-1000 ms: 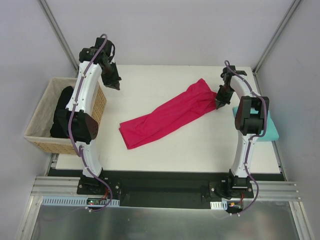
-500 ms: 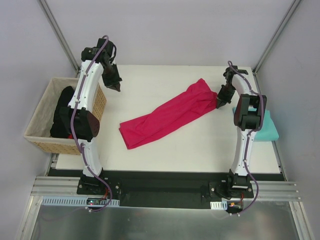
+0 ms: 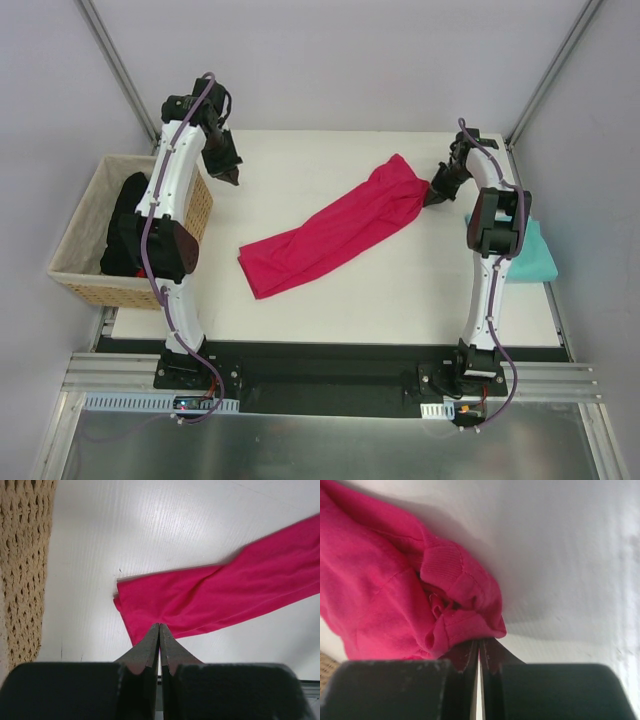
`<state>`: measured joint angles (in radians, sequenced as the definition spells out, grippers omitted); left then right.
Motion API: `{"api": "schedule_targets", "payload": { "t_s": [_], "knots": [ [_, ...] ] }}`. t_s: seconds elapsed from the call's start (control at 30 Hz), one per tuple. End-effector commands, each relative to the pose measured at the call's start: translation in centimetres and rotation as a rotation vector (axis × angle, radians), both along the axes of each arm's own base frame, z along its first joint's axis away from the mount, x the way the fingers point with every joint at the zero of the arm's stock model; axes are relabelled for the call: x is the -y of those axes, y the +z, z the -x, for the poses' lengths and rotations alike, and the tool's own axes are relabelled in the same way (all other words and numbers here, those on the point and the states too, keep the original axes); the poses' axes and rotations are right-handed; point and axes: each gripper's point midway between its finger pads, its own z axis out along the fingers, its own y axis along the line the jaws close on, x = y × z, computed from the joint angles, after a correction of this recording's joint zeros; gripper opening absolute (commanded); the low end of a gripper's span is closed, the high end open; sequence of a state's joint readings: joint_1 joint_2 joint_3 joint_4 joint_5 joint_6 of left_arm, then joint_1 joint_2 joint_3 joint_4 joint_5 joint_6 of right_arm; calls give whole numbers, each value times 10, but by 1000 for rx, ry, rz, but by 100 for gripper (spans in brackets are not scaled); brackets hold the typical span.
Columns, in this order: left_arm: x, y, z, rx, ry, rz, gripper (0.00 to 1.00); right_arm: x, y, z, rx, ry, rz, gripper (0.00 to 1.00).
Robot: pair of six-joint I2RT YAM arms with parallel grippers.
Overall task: Fold and stack the t-shirts
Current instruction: Rotate the tshirt 90 degrees
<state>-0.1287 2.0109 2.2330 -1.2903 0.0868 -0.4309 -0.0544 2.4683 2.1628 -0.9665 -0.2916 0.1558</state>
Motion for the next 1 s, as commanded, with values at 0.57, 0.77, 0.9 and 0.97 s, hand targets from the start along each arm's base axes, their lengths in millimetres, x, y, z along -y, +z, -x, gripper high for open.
{"api": "schedule_targets", "payload": {
  "t_s": [0.57, 0.77, 0.9, 0.97],
  "knots": [
    [-14, -60, 10, -117, -49, -66, 0, -4, 97, -3, 275, 61, 98, 18],
    [-7, -67, 2, -111, -75, -36, 0, -50, 98, 40, 211, 164, 88, 1],
    [1, -54, -6, -63, -96, 6, 0, -91, 78, 62, 156, 226, 67, 1],
    [3, -46, -8, -43, -102, 20, 0, -117, 65, 73, 123, 270, 54, 1]
  ]
}}
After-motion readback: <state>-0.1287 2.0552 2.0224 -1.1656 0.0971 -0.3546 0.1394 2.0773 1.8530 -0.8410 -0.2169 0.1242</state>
